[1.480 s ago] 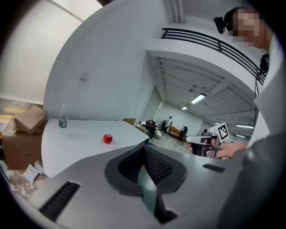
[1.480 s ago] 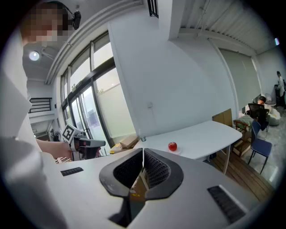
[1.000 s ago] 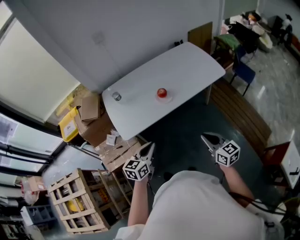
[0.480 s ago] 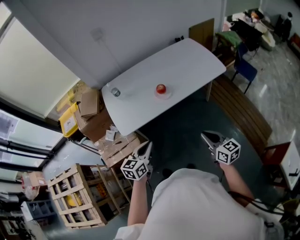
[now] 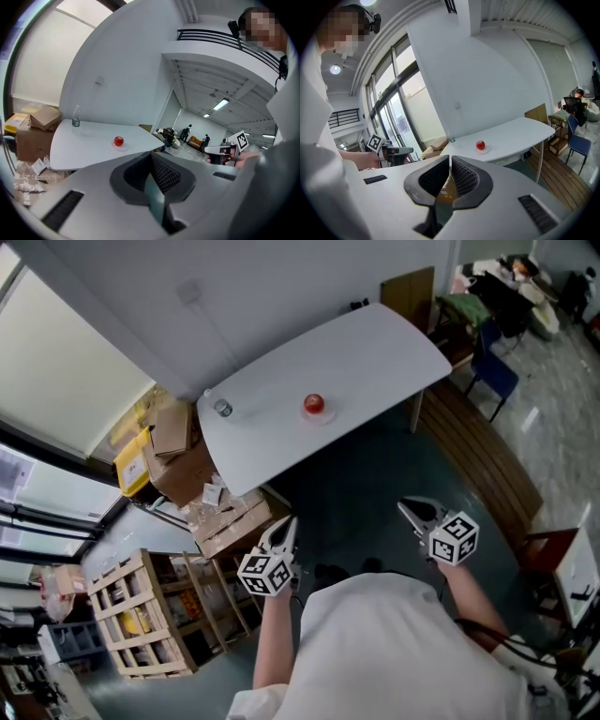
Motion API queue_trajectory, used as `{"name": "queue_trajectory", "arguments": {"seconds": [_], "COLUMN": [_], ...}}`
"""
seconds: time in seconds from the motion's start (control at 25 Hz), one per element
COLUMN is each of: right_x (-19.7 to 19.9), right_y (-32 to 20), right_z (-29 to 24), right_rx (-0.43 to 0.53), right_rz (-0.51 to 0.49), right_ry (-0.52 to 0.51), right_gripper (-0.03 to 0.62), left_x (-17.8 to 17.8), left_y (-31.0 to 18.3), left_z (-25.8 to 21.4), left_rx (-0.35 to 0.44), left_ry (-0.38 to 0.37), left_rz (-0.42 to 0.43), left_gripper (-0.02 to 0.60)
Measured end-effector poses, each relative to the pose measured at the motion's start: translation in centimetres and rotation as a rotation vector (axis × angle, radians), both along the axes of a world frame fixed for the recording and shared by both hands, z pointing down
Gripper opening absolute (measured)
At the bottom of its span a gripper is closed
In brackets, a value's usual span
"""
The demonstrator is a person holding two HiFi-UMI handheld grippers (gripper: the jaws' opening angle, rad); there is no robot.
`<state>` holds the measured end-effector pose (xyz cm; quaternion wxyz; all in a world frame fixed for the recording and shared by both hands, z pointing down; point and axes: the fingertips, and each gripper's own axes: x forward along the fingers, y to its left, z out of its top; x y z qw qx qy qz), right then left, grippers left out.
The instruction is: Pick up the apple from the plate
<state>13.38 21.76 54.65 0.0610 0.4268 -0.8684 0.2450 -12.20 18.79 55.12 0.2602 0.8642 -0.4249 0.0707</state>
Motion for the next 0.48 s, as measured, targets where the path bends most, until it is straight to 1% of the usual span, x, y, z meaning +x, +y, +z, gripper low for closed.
{"name": "queue_trajectory", "arguments": {"seconds": [0.24,0.48], "right_x": [1.5,1.8], "right_y": [0.0,-0.8], "right_z": [0.8,0.8], "right_rx": [-0.020,-0.028], "right_rz": [-0.011,-0.025], "right_ry": [0.004,0.002], "right_gripper": [0.038,0.038], "left_x": [2.1,2.8], "left_y": [0.1,-1.0], "left_z": [0.4,-0.3], "left_rx": [0.006,0.018], "left_ry": [-0.012,-0.009], "left_rz": [0.004,0.001], "left_gripper": [0.002,0.002]}}
